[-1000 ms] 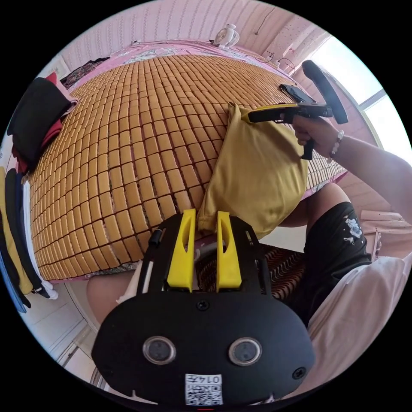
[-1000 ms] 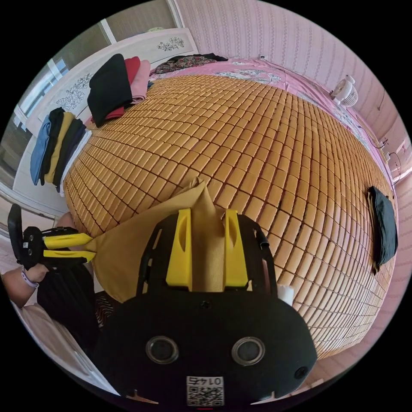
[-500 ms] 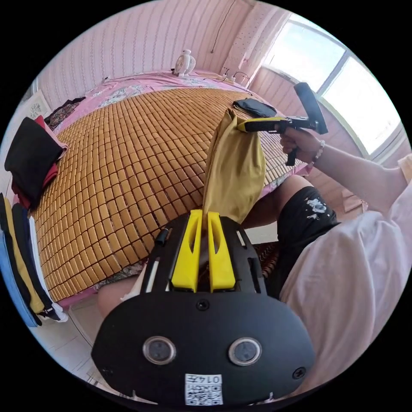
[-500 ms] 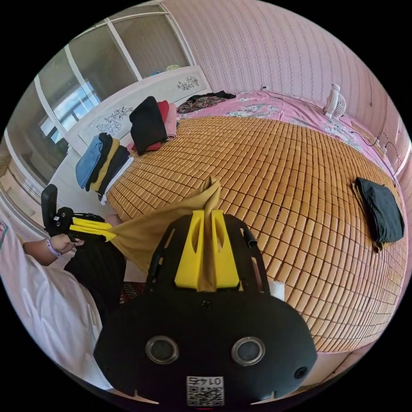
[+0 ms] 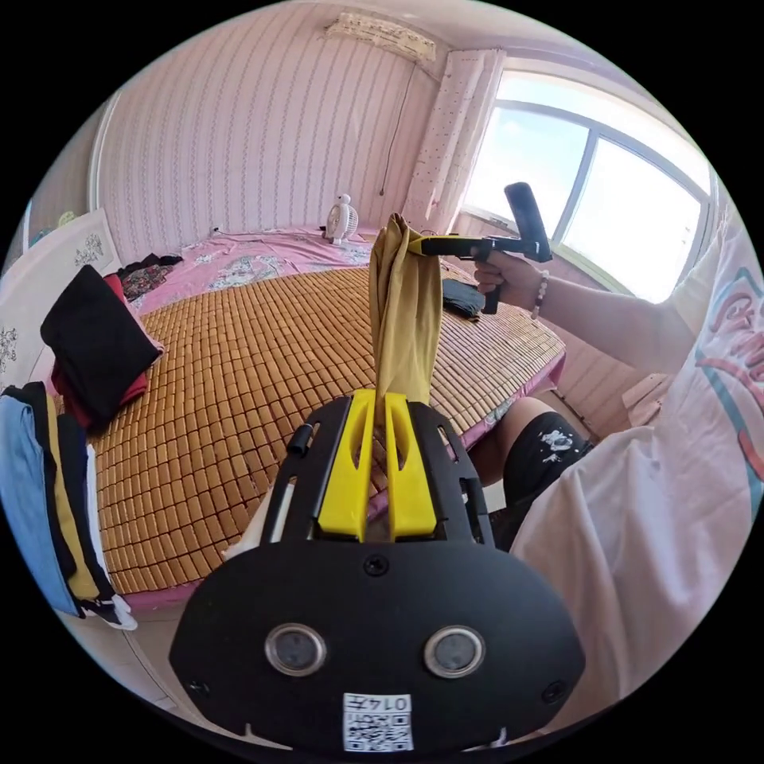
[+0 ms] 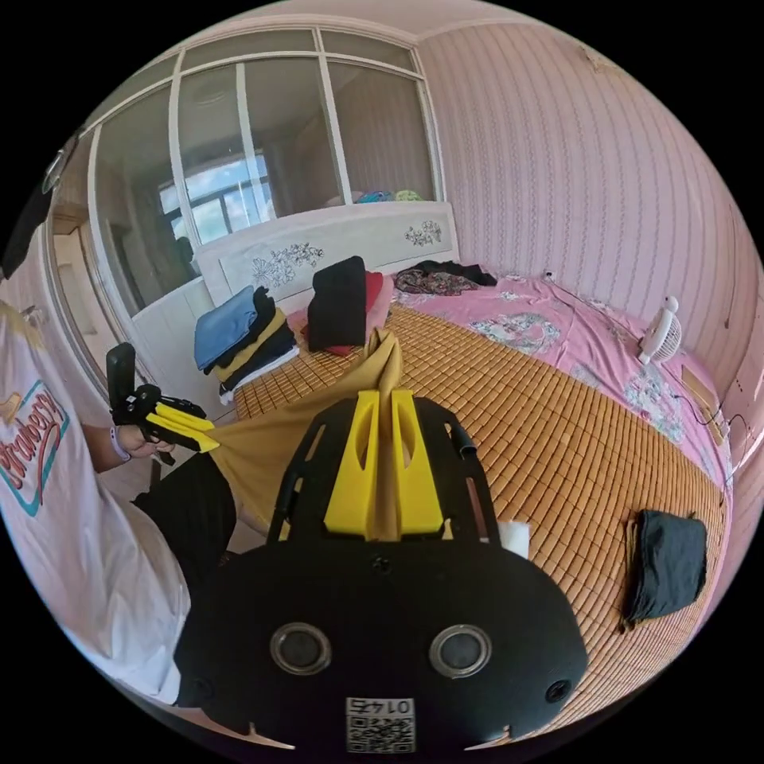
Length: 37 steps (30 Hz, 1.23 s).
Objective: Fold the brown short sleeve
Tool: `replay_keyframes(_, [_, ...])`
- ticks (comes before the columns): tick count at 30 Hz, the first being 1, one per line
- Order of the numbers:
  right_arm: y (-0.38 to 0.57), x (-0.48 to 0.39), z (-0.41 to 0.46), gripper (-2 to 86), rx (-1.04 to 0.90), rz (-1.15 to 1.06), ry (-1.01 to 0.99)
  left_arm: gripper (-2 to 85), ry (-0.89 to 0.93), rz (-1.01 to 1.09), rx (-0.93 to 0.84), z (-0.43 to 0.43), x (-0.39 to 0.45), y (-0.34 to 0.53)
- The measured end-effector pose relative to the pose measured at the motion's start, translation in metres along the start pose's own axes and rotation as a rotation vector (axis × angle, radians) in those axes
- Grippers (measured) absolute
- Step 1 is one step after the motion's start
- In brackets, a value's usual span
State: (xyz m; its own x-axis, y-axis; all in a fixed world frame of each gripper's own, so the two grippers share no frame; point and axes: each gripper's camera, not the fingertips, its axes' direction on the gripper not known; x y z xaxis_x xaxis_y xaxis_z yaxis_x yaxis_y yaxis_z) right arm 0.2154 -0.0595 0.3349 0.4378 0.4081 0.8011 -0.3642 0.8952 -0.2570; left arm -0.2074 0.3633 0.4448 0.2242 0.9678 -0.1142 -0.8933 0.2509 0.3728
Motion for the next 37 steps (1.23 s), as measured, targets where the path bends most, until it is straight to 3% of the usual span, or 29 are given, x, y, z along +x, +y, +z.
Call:
replay_keyframes(4, [-0.132, -0.024, 0.043, 2.4, 0.031, -0.316, -0.096, 0.2, -0.127, -0.048, 0.114, -0.028, -0.041, -0.007])
replay_keyframes(8, [-0.304, -0.094, 0.119, 5.2, 0.050, -0.593, -0.127, 4.5, -0.502, -0.264, 0.286, -0.076, -0.120, -0.023])
replay_keyframes(11, [-0.398, -0.129, 0.205, 11.5, -0.067, -0.498, 0.006, 9.6, -0.638, -0.467, 0.300, -0.101, -0.185, -0.026])
replay_keyframes(14, [-0.411, -0.138, 0.270, 12.9, -0.218, -0.399, -0.004, 10.8, -0.583, -0.537, 0.207, -0.108, -0.216, -0.021])
replay_keyframes(18, [-0.322, -0.126, 0.288, 12.3, -0.231, -0.411, -0.044, 10.6, -0.506, -0.536, 0.210, -0.096, -0.192, 0.021])
replay_keyframes(21, [-0.179, -0.088, 0.269, 11.2, -0.287, -0.327, -0.072, 9.6, -0.345, -0.579, 0.174, -0.073, -0.163, 0.057])
replay_keyframes(25, [0.047, -0.018, 0.203, 11.0, -0.625, 0.068, -0.021, 8.6, -0.203, -0.559, 0.063, -0.045, -0.121, 0.081])
replay_keyframes(27, [0.122, 0.002, 0.152, 10.9, -0.687, 0.262, -0.016, 8.1, -0.133, -0.542, 0.004, -0.036, -0.103, 0.084])
replay_keyframes(32, [0.229, 0.019, 0.022, 10.4, -0.580, 0.534, 0.156, 7.9, -0.104, -0.516, 0.029, -0.033, -0.086, 0.068])
replay_keyframes(37, [0.273, 0.017, -0.021, 10.2, -0.370, 0.724, 0.163, 7.9, -0.074, -0.480, 0.084, -0.032, -0.068, 0.042])
